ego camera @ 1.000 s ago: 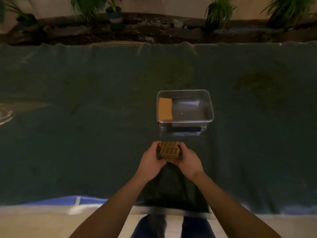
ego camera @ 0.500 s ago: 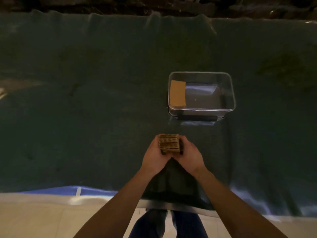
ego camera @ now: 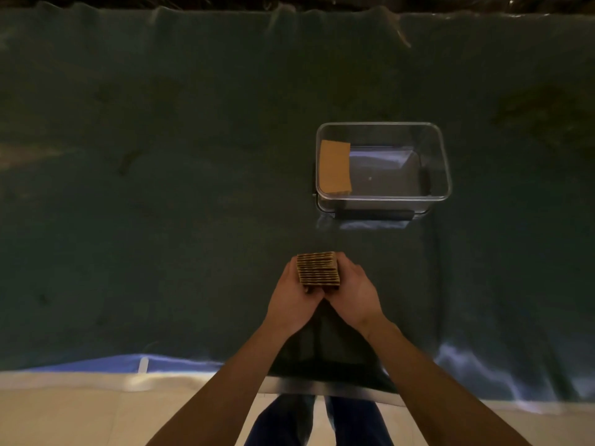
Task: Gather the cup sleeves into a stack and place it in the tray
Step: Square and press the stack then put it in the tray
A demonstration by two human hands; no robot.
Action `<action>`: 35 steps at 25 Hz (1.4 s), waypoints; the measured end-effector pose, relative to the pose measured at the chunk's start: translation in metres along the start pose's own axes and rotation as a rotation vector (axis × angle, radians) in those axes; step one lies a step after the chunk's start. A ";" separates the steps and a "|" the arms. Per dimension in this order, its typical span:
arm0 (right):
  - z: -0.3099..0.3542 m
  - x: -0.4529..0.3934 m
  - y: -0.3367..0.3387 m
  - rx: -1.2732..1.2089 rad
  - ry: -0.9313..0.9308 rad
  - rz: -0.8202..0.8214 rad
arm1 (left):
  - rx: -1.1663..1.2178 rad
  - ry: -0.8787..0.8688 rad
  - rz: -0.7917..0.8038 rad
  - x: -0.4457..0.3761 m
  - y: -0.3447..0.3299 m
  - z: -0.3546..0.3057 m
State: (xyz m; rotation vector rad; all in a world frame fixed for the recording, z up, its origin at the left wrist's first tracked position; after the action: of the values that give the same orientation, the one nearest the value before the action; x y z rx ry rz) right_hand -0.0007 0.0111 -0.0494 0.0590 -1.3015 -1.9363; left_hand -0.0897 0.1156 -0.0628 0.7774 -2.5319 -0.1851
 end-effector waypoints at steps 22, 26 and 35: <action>0.048 -0.010 0.007 0.678 0.206 0.029 | 0.174 -0.208 -0.091 0.014 0.044 0.014; 0.036 -0.019 0.001 0.579 0.205 0.014 | -0.208 -0.269 -0.130 -0.004 0.040 0.019; 0.032 -0.021 -0.006 0.553 0.225 -0.026 | 0.028 -0.162 0.018 -0.005 0.040 0.016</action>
State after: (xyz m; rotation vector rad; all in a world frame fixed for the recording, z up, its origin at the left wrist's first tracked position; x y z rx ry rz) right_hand -0.0036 0.0492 -0.0464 0.5533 -1.6416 -1.4860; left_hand -0.1135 0.1514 -0.0680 0.7785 -2.6984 -0.2155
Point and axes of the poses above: each hand's wrist, its own x-axis away from the middle knuckle, its own y-axis out of the back of the hand, z = x × y, the point moved 2 cm from there along -x, towards the middle knuckle, and after that the axes turned 13 degrees about x, right-handed, at the moved point
